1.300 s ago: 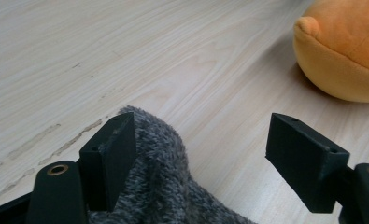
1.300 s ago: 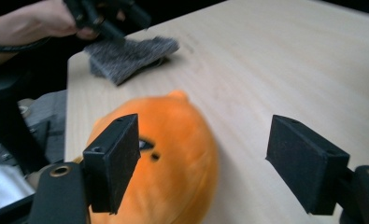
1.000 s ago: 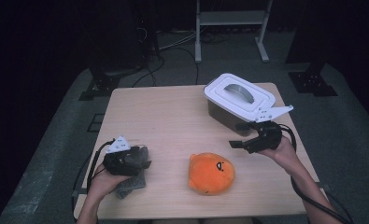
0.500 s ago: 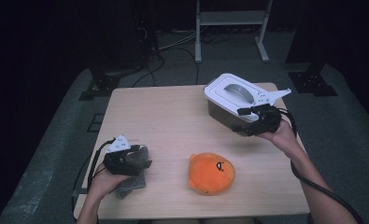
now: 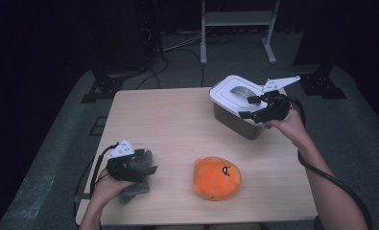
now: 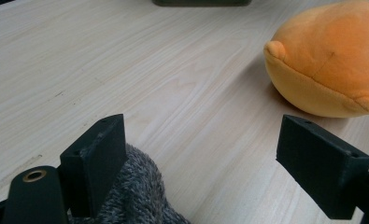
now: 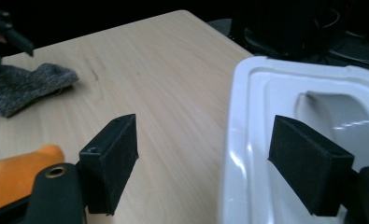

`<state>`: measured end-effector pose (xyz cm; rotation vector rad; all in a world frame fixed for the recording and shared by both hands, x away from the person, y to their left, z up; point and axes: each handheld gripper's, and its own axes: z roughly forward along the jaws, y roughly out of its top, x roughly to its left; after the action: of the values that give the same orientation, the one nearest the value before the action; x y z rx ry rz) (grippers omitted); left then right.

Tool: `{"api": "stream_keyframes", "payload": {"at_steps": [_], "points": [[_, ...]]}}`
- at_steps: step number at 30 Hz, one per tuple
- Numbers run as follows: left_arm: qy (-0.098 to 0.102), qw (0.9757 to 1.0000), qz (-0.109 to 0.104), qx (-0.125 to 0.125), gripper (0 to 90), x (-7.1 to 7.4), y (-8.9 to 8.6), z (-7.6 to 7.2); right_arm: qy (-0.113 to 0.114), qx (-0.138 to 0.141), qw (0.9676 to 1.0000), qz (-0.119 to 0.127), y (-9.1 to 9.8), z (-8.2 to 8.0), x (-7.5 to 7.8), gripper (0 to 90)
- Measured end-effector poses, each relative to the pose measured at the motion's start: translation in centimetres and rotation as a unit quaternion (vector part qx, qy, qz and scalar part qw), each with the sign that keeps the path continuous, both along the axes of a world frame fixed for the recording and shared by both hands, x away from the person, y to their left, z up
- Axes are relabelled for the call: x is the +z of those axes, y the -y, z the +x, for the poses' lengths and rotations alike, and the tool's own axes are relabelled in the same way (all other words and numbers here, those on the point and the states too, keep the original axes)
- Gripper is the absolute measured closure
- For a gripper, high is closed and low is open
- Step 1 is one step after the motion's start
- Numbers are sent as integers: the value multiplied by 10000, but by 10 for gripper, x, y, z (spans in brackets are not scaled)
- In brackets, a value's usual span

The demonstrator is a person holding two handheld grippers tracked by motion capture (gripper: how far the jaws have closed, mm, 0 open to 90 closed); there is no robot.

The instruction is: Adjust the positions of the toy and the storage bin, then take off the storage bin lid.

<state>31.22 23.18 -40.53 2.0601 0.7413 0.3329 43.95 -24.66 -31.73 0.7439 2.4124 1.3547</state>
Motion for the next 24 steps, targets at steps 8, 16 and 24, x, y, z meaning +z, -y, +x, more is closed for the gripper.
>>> {"api": "stream_keyframes", "payload": {"at_steps": [8,16,24], "points": [[3,10000,-19,-67,151,0,2,2,80,-184,9998,-44,5,18,6,230],[31,9999,-99,-91,144,2,2,1,59,-309,9995,18,8,38,-1,236],[16,9999,-122,-119,138,1,3,1,43,-434,9990,9,9,55,-3,254]]}}
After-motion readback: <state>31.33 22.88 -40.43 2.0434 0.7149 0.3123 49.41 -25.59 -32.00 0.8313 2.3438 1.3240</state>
